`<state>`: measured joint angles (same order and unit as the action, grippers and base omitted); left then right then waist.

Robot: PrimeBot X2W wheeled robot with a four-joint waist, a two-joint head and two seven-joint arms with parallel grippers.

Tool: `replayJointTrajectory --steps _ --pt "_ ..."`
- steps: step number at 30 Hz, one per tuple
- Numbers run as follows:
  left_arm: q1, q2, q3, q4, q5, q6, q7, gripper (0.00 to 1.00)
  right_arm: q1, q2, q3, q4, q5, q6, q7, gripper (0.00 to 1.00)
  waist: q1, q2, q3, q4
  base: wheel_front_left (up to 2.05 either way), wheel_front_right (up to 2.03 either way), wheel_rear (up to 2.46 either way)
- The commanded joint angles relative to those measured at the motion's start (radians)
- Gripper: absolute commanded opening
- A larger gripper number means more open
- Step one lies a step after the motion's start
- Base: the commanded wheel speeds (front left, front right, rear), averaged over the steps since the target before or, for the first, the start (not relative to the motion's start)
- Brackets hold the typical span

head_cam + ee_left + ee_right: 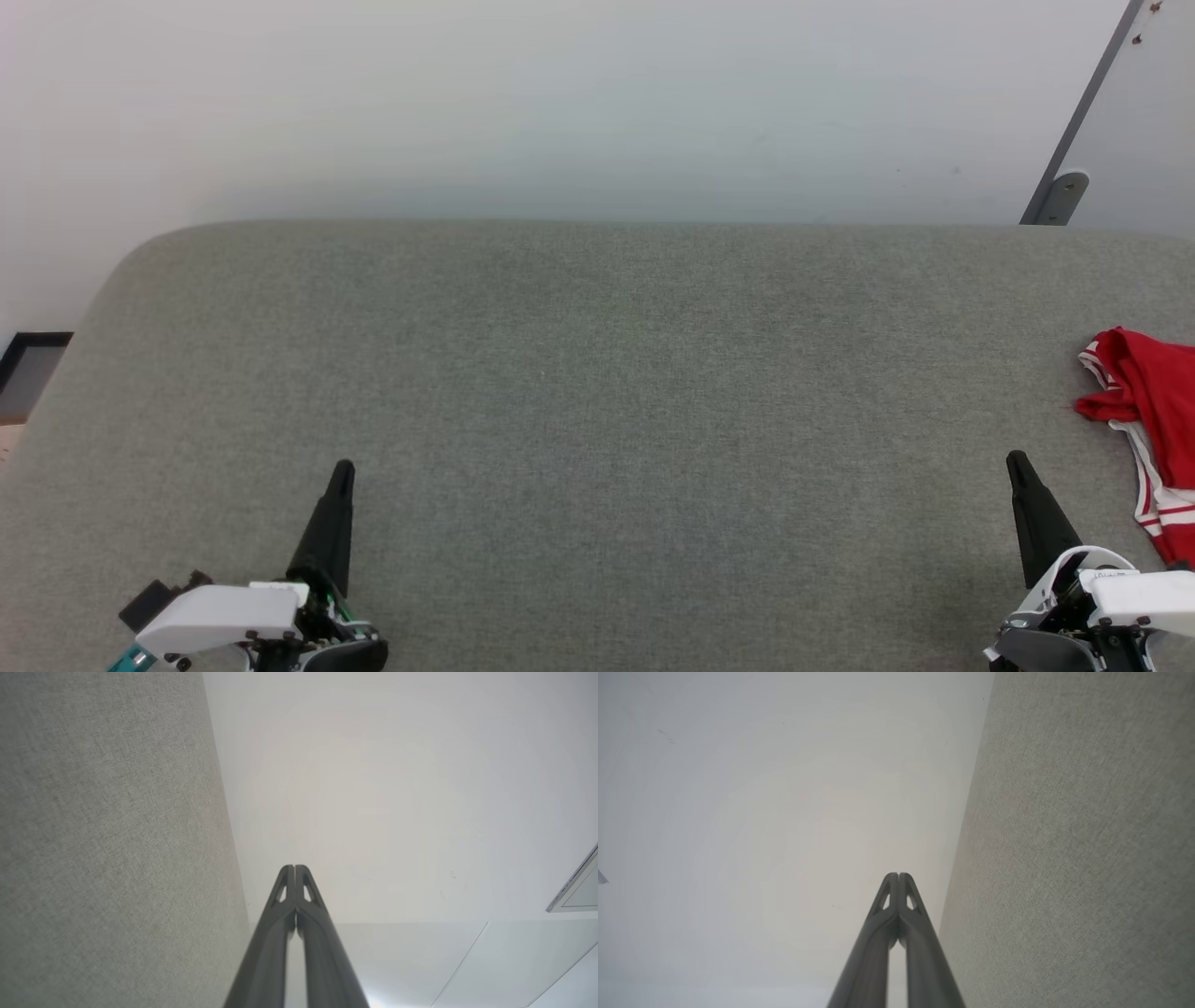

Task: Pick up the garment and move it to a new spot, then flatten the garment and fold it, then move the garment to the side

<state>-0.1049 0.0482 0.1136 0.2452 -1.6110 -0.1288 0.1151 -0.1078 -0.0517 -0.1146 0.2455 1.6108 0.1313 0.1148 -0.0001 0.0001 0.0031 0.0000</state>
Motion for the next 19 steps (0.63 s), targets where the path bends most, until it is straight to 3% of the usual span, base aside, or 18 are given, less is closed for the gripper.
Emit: replayJointTrajectory --steps 1,19 --pt "-0.009 0.0 0.002 0.001 -0.003 -0.004 0.002 0.0 -0.003 0.004 0.0 -0.001 0.004 -0.001 0.002 0.0 0.0001 -0.0001 0.0 0.0 0.0 0.0 0.0" --pt "-0.009 0.0 0.002 0.001 -0.003 -0.003 0.002 0.0 -0.003 0.004 0.001 -0.001 0.004 -0.001 0.002 0.0 0.0001 -0.0001 0.0 0.0 0.0 0.0 0.0"
